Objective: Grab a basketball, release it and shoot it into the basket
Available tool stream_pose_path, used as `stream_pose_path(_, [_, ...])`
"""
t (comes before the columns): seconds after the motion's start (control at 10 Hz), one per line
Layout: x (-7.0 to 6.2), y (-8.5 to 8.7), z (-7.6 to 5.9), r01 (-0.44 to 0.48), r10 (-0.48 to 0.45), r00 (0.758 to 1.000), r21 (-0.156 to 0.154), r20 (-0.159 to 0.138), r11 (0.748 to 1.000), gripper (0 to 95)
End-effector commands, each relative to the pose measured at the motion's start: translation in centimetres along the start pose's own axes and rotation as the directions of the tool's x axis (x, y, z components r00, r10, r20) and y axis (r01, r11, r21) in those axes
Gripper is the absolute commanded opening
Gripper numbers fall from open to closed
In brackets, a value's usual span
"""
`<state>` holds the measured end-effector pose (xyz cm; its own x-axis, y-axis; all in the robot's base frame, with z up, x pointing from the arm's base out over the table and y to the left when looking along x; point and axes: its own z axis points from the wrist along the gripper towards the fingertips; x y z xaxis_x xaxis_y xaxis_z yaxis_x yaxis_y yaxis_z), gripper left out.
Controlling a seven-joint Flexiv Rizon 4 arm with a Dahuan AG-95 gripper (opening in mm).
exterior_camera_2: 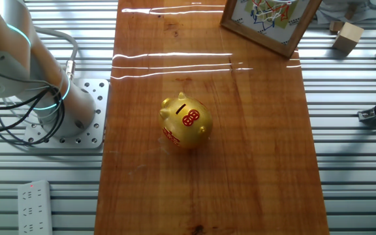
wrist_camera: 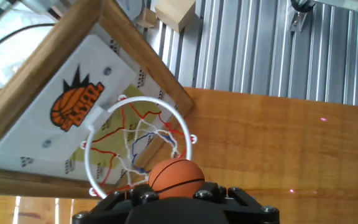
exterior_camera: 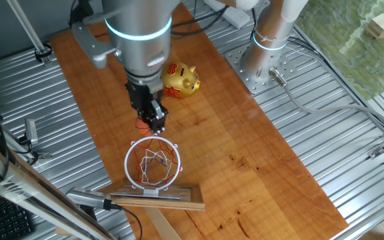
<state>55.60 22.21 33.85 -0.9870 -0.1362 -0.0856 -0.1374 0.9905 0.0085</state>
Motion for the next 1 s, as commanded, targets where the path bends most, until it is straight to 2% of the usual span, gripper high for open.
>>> stream_pose_path(0.1, [-0.8, 1.6, 0.7, -0.006, 0.006, 1.0, 0.037, -0.014, 0.999, 0.0])
stream_pose_path(0.2, [-1.1, 2.6, 1.3, -0.011, 0.012, 1.0, 0.041, -0.016, 0.999, 0.0])
stream_pose_path(0.5, [-1.8, 4.1, 2.5, -0.014, 0.014, 1.0, 0.045, -0.017, 0.999, 0.0])
stream_pose_path(1.0, [-2.4, 4.5, 4.7, -0.01, 0.012, 0.999, 0.059, -0.041, 0.998, 0.0])
